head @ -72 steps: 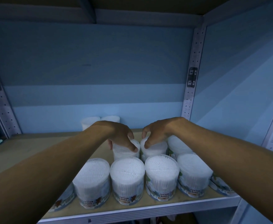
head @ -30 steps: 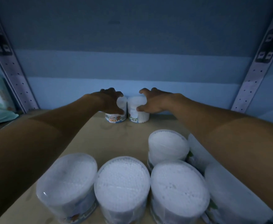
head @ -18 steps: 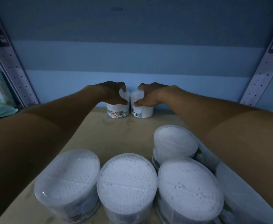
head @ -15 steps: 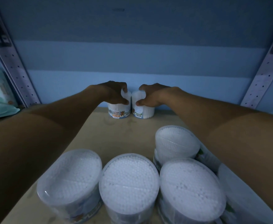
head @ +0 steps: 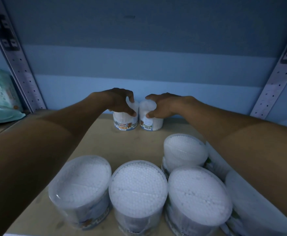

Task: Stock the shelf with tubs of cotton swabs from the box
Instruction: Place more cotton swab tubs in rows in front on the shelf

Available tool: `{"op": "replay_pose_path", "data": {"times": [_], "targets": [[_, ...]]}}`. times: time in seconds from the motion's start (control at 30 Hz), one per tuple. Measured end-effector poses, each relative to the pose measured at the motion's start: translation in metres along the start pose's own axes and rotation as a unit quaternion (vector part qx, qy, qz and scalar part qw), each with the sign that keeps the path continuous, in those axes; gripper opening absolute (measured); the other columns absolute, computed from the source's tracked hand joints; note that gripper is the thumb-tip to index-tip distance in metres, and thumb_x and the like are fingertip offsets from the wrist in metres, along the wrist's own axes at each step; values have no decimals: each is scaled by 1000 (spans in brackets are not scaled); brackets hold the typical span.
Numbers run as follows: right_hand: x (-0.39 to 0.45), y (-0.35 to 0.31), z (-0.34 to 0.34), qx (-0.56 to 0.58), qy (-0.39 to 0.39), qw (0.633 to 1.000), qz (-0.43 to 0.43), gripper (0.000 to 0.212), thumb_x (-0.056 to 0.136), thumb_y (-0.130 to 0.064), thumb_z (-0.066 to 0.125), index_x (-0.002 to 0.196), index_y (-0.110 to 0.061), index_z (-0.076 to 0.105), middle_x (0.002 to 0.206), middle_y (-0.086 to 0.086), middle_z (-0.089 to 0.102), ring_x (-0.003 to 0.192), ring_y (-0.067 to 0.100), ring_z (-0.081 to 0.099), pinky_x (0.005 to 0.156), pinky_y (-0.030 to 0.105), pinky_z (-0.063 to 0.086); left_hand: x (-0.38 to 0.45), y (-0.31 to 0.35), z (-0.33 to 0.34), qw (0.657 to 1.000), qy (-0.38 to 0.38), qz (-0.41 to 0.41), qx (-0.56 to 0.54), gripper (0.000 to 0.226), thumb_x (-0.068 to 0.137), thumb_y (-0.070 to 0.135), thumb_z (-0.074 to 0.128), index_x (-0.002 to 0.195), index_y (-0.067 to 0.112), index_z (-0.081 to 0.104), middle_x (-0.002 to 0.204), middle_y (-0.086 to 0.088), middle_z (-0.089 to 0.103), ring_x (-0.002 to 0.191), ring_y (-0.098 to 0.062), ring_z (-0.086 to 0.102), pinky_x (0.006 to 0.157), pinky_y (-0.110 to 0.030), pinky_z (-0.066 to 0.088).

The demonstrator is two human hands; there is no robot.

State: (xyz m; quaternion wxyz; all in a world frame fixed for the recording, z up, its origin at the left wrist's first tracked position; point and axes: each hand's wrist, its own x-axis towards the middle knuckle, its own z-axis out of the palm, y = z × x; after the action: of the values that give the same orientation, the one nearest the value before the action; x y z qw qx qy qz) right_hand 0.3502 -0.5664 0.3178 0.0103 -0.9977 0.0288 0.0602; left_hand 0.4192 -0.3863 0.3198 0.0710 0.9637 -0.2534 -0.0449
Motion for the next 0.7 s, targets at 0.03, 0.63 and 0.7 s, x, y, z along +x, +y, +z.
{"op": "replay_pose_path", "data": {"times": [0.03, 0.63, 0.7], "targets": [[-3, -1, 0, 1, -2, 1000, -3, 81, 92, -57, 59, 157, -36, 16, 160, 5, 32, 139, 30, 39, 107, 45, 41, -3, 0, 0, 1000, 0, 1, 0, 58, 78, 53, 74, 126, 32, 51, 134, -3, 47, 108, -24, 48, 77, -32, 46], [-68, -30, -4, 24, -23, 997, -64, 84, 82, -65, 67, 153, -41, 30, 154, -3, 41, 135, 22, 44, 105, 36, 41, -75, -7, -11, 997, -60, 3, -46, 47, 78, 47, 76, 119, 34, 57, 126, 3, 47, 106, -26, 58, 78, -34, 60], [-74, -33, -3, 27, -22, 997, -69, 83, 81, -65, 67, 152, -40, 32, 152, -3, 43, 134, 21, 45, 103, 35, 42, -84, -6, -13, 997, -66, 0, -50, 47, 79, 46, 76, 120, 34, 56, 125, 3, 46, 108, -26, 57, 78, -34, 60]]}}
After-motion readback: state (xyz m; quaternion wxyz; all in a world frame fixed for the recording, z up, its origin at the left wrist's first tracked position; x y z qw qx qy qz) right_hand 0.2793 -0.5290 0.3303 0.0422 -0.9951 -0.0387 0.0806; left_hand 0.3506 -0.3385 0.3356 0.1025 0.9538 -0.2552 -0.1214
